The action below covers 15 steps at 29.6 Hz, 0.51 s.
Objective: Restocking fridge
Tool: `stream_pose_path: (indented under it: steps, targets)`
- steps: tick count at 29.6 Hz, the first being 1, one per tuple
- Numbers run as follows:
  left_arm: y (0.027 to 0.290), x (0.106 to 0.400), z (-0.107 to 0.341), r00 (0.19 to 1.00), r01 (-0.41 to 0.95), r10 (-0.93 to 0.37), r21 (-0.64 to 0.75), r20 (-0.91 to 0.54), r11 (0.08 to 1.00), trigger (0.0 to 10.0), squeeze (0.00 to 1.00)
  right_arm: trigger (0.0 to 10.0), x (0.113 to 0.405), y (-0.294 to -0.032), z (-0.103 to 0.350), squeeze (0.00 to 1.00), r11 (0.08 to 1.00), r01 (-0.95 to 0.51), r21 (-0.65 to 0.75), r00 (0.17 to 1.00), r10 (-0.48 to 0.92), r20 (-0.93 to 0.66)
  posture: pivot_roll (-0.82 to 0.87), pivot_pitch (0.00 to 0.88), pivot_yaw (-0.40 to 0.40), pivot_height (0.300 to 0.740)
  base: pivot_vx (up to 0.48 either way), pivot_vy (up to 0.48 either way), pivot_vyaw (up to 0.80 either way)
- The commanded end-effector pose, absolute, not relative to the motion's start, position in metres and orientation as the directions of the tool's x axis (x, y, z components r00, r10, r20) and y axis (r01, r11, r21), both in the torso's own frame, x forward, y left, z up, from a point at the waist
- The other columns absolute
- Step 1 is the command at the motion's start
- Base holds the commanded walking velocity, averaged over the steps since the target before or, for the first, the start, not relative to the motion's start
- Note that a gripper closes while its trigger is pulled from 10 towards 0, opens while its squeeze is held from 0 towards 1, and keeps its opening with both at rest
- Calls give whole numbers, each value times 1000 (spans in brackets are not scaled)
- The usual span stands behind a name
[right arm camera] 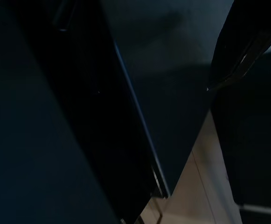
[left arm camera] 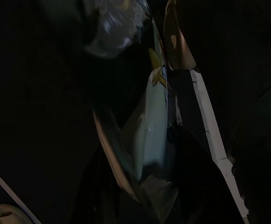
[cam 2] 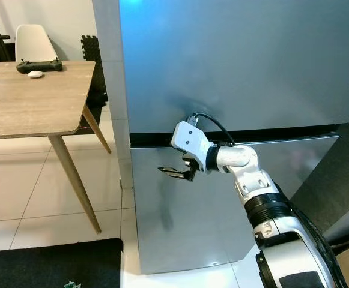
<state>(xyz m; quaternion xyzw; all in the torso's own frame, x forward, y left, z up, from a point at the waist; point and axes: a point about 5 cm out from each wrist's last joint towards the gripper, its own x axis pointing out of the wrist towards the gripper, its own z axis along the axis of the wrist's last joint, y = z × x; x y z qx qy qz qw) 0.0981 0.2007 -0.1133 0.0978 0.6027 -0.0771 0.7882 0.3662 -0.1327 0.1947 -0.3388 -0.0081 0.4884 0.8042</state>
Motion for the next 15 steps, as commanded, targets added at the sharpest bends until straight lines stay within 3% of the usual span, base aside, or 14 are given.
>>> stream_pose_path:
  steps: [1, 9, 15]
  targets:
    - [177, 129, -107, 391, 241, -89, 9, -916, 970, 10000, 0, 10000, 367, -135, 186, 0, 268, -794, -546, 519, 765, -380, -77, 0, -54, 740, 0, 0, 0]
    - [177, 129, -107, 391, 241, -89, 9, -916, 970, 10000, 0, 10000, 367, -132, 187, 0, 205, -796, -569, 492, 768, -411, -77, 0, -53, 740, 0, 0, 0]
    - [177, 129, -107, 390, 240, -87, 10, -917, 971, 10000, 0, 10000, 364, -130, 189, 0, 129, -821, -557, 423, 791, -442, -78, 0, -54, 740, 0, 0, 0]
